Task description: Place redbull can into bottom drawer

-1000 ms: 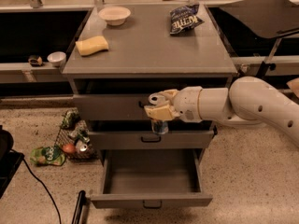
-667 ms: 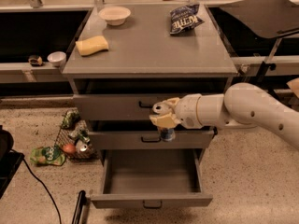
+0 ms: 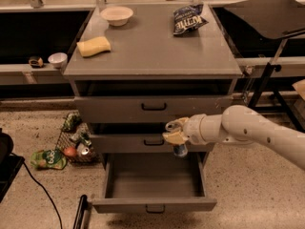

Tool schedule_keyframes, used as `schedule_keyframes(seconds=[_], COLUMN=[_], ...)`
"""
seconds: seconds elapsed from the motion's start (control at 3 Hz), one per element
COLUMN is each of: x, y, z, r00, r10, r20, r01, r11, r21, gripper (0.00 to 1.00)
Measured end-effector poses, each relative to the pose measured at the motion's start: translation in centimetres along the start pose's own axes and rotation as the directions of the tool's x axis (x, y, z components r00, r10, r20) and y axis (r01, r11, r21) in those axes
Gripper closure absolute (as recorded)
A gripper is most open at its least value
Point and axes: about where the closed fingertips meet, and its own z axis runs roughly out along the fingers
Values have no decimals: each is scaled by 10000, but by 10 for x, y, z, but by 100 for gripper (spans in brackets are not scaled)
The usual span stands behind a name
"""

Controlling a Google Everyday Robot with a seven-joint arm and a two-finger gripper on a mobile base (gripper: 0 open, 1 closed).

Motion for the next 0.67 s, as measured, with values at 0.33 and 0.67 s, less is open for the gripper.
schedule_keyframes(seconds=[0.33, 0.67], x=[37, 37], y=[-7, -7], z=[26, 26], r00=[9985, 9985], r10=[524, 524], r20=[-137, -138], r01=[-526, -526], r11=[9985, 9985], r21=[-139, -139], gripper=[100, 100])
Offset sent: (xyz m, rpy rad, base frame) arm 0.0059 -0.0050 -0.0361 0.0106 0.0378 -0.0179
